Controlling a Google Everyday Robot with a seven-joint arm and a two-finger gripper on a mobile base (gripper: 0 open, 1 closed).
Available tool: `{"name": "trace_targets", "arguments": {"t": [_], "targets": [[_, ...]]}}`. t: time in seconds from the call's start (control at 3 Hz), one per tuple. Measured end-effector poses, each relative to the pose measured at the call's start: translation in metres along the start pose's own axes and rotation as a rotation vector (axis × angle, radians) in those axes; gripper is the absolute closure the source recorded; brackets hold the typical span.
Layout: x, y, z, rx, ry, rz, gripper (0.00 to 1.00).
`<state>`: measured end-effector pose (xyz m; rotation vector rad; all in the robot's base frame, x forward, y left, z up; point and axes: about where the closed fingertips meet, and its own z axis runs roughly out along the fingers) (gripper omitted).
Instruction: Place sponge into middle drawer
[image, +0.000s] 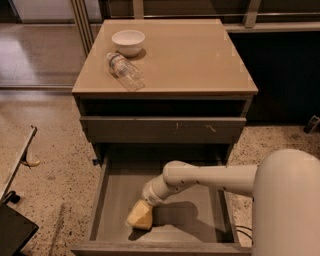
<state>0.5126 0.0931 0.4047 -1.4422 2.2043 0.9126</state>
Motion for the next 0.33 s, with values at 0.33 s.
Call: {"name": "trace_targets", "arguments": {"t": [0.33], "targets": [[0.0,0.0,0.0,0.0,0.0,0.0,0.0]]}}
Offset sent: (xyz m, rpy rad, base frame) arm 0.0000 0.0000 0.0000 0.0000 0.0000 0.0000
